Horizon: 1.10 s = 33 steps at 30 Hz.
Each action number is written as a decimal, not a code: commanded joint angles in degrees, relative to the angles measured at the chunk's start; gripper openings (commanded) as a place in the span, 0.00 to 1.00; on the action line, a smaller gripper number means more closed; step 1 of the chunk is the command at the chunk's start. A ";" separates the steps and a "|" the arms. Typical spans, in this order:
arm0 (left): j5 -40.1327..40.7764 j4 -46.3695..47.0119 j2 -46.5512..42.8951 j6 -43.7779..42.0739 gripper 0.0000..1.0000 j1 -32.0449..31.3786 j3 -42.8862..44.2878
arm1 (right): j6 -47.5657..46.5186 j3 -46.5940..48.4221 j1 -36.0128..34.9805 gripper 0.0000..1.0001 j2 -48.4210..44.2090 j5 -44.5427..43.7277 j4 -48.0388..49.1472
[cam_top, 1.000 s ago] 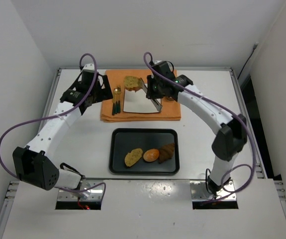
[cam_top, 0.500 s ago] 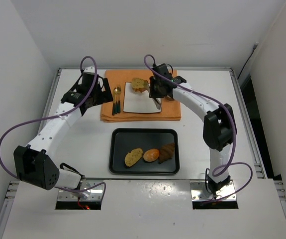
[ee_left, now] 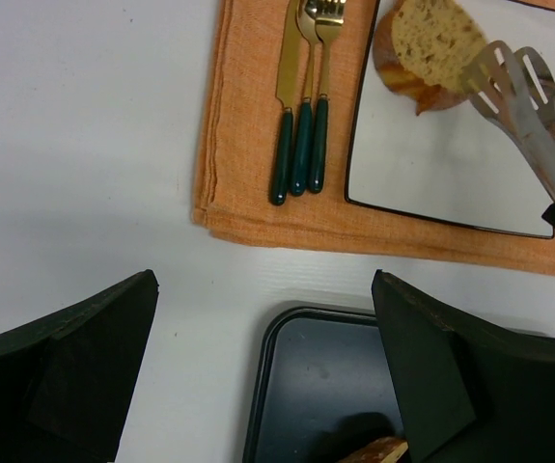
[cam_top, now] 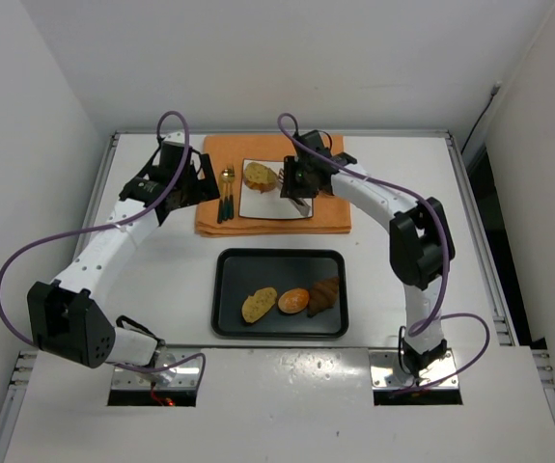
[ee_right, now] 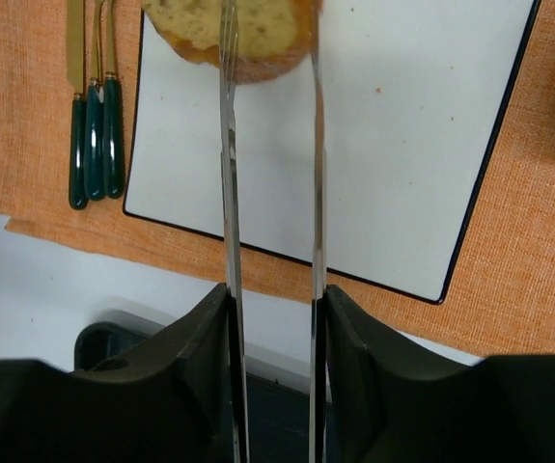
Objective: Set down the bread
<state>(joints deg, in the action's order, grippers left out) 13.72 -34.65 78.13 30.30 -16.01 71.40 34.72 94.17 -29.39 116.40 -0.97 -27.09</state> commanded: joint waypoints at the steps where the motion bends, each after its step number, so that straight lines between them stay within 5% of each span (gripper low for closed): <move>1: -1.14 1.16 -1.40 0.46 0.99 0.72 -0.03 | 0.52 1.37 0.21 0.42 -0.30 1.24 2.04; 15: -1.15 1.17 -2.01 -0.07 0.99 0.72 0.50 | -2.46 0.93 -0.85 0.43 -14.08 -4.12 -6.03; 23: -1.76 1.17 -1.41 -0.07 0.99 0.72 1.03 | -1.68 -17.14 -1.54 0.43 -35.61 -8.34 -18.32; 33: -2.38 1.17 0.36 0.46 0.99 0.72 2.26 | 0.18 -28.16 -2.08 0.43 -50.13 4.82 -34.86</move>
<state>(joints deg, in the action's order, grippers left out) 11.75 -34.61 78.13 30.46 -16.01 71.42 34.39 66.89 -30.96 67.70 -2.52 -56.80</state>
